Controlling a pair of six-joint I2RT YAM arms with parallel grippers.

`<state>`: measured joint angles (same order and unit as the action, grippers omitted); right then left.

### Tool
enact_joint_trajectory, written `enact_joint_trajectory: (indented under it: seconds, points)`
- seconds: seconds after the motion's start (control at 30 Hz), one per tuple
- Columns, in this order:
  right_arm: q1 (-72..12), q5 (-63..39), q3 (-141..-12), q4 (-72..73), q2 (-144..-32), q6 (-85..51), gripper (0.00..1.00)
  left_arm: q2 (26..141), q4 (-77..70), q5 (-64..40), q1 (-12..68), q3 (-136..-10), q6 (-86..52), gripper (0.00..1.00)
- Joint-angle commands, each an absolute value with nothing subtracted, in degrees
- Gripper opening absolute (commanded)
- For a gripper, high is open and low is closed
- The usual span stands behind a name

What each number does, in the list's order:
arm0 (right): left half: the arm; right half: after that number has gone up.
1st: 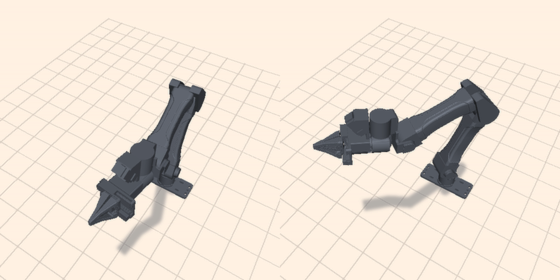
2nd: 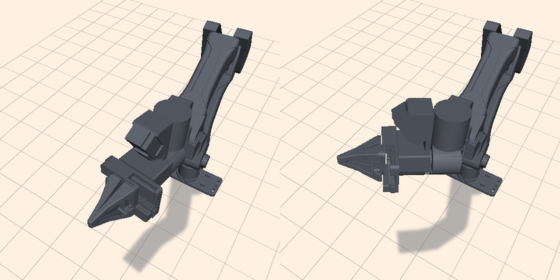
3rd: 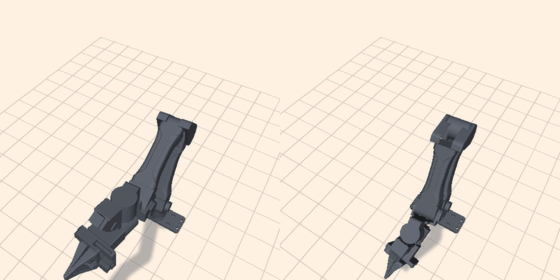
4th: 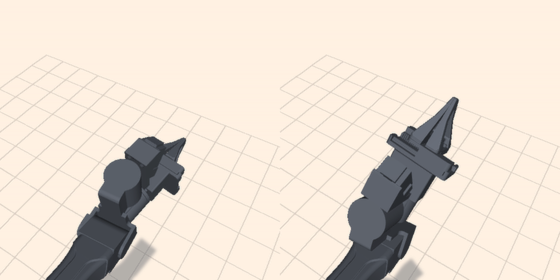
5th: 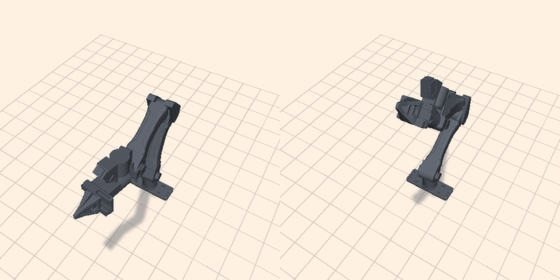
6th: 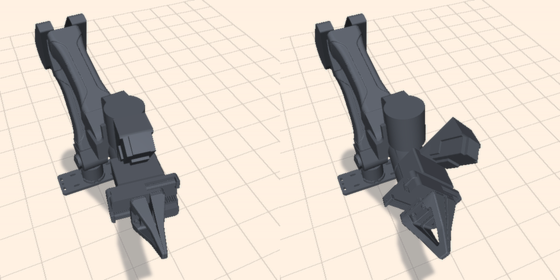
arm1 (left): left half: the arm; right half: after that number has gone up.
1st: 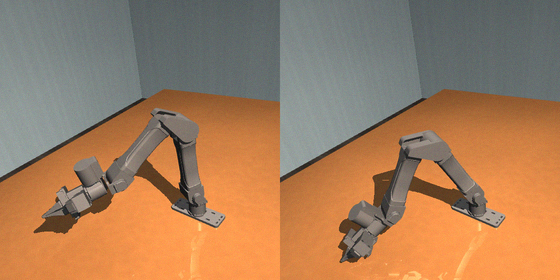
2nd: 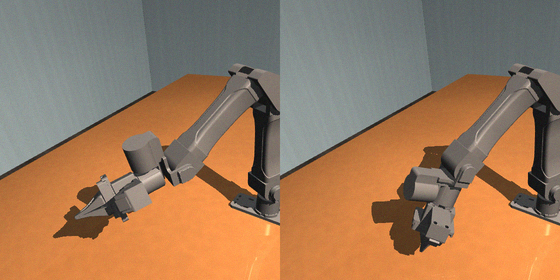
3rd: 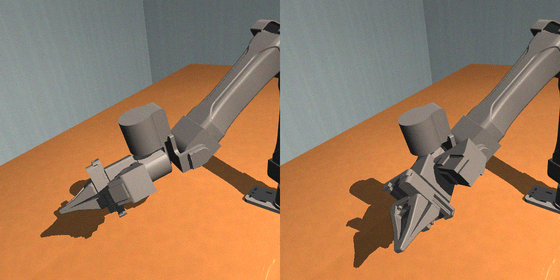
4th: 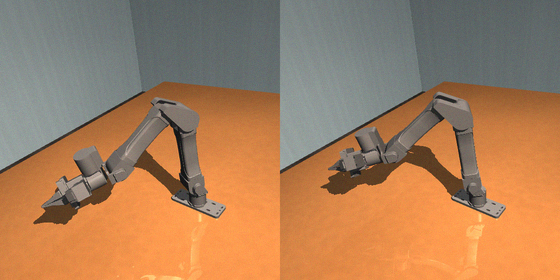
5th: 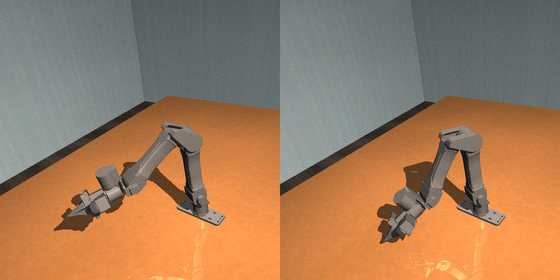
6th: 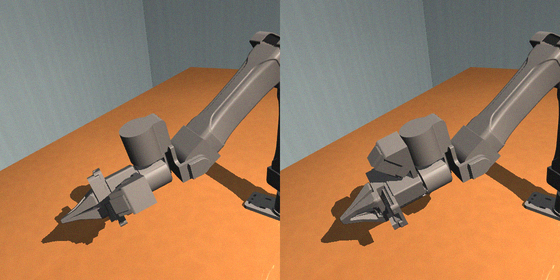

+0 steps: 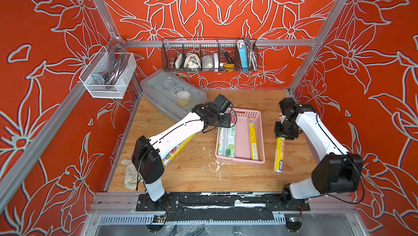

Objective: Put the plastic wrap into the basket
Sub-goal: Place the plastic wrap in the basket.

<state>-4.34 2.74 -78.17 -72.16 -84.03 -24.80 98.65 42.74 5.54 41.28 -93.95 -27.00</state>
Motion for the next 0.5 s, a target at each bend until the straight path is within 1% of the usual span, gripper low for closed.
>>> enact_joint_trajectory:
  seconds: [0.0,0.13,0.23,0.47]
  points:
    - [-5.6,1.4,-84.4,-79.3,-83.8,-24.8,0.25,96.2,43.1,6.5,40.7,-92.8,-26.6,0.66]
    - [-9.3,-3.1,-90.8,-78.7,-85.3,-26.8,0.25,95.2,43.2,6.8,40.4,-92.0,-26.6,0.66]
    - [-12.2,-3.4,-95.4,-79.0,-89.4,-28.3,0.26,94.6,43.4,6.9,40.3,-91.5,-26.8,0.66]
    - [-17.4,-6.6,-99.7,-74.7,-98.9,-32.0,0.25,92.4,43.8,7.6,40.0,-89.2,-26.9,0.66]
